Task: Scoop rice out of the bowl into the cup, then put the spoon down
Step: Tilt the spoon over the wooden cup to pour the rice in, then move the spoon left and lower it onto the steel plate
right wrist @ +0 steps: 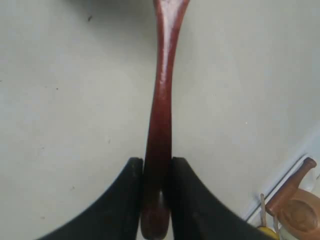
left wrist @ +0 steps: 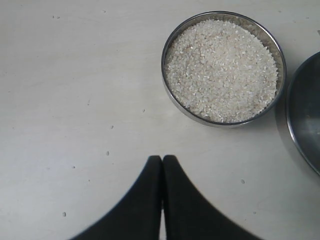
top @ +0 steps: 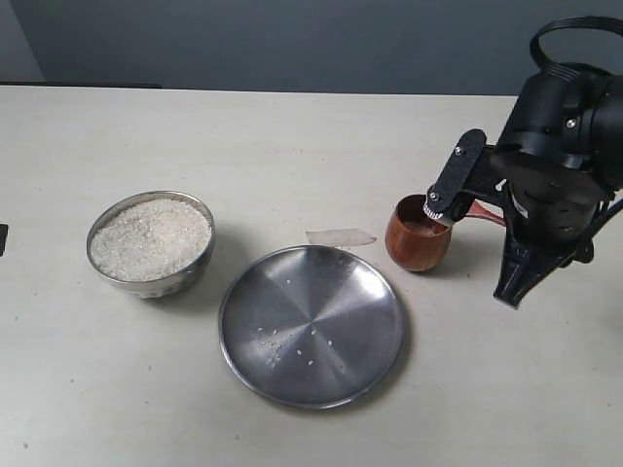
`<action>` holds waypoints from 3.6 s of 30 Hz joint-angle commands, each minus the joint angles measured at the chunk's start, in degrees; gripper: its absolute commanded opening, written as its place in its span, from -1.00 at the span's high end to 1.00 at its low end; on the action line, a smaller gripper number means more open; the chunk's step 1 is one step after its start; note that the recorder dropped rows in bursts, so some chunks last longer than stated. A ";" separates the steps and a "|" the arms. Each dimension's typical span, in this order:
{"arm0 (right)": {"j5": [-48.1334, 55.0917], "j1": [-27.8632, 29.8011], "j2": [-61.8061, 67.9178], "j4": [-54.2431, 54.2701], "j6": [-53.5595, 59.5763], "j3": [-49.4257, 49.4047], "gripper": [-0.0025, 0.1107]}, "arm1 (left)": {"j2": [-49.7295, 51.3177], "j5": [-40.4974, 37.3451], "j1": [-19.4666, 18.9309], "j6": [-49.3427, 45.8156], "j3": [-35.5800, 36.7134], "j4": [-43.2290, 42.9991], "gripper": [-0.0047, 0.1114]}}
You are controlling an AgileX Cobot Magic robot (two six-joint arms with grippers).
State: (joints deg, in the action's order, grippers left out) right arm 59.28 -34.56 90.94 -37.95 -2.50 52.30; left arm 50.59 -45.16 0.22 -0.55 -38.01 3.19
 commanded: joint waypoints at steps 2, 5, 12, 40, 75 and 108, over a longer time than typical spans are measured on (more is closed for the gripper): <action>0.89 -0.52 0.03 -3.85 -3.66 -0.17 0.97 | 0.10 0.32 0.50 0.04 -0.21 0.16 0.91; 1.24 -0.52 0.03 -4.11 -3.78 -0.17 0.97 | 0.10 0.45 0.50 0.04 -0.21 0.16 0.91; 1.40 -1.56 0.09 -4.64 -3.78 -0.17 0.97 | 0.10 0.45 0.50 0.04 -0.21 0.16 0.91; 5.91 -5.58 3.55 -10.56 -9.11 -0.17 0.97 | 0.10 0.45 0.50 0.04 -0.21 0.16 0.91; 5.68 -10.92 1.66 -11.52 -11.04 0.04 0.97 | 0.10 0.45 0.50 0.04 -0.21 0.16 0.91; -22.70 -11.79 -0.16 27.50 -11.06 0.04 0.97 | 0.10 0.45 0.50 0.04 -0.21 0.16 0.91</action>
State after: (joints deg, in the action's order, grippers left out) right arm 40.05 -46.21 90.20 -19.32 -18.03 52.30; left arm 50.59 -45.16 0.22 -0.55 -38.01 3.19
